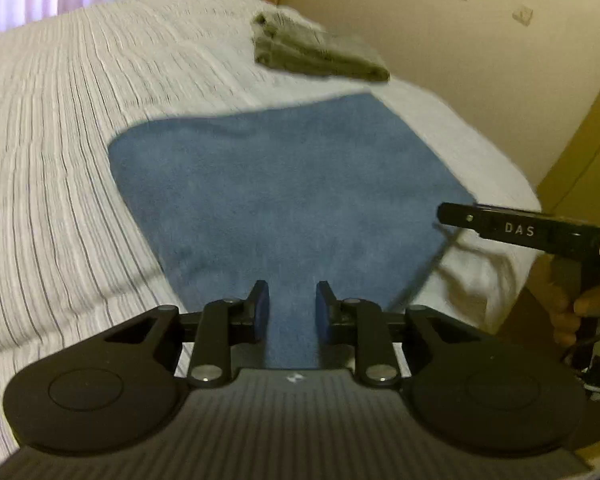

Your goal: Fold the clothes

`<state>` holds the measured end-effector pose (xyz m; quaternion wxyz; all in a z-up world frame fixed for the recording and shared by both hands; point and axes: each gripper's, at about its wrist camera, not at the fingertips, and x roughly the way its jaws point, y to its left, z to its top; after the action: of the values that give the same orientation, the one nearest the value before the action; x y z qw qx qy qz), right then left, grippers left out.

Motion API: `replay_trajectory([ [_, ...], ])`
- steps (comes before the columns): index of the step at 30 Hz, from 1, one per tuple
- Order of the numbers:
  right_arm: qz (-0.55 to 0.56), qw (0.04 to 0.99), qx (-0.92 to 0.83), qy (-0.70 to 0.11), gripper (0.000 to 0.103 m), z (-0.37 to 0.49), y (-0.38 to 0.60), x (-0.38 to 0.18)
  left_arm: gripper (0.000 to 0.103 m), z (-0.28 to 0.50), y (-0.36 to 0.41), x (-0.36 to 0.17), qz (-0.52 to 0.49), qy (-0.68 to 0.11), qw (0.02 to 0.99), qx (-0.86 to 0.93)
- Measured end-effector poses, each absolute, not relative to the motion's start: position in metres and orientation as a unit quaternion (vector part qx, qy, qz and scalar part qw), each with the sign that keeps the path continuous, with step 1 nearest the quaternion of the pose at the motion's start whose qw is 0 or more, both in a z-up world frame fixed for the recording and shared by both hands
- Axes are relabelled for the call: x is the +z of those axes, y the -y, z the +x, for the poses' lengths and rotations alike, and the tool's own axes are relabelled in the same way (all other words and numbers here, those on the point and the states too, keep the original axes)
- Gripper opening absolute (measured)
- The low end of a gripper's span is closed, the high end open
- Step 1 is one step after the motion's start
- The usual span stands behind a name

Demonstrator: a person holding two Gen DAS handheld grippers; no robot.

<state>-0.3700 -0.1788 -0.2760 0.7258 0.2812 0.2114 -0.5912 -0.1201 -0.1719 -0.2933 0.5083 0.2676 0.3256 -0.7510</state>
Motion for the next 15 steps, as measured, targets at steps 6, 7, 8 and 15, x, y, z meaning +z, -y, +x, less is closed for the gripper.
replay_trajectory([
  [6,0.342,0.697,-0.587,-0.229,0.059,-0.371,0.183,-0.297,0.021,-0.128,0.169,-0.291,0.292,-0.326,0.534,-0.724],
  [7,0.342,0.696,-0.589,-0.229,0.059,-0.371,0.179,-0.292,0.021,-0.129,0.168,-0.288,0.297,-0.320,0.541,-0.719],
  [8,0.338,0.696,-0.590,-0.230,0.059,-0.371,0.175,-0.287,0.022,-0.130,0.165,-0.286,0.301,-0.315,0.548,-0.714],
  [15,0.359,0.685,-0.587,-0.241,0.082,-0.366,0.146,-0.290,0.041,-0.132,0.149,-0.280,0.321,-0.296,0.580,-0.688],
])
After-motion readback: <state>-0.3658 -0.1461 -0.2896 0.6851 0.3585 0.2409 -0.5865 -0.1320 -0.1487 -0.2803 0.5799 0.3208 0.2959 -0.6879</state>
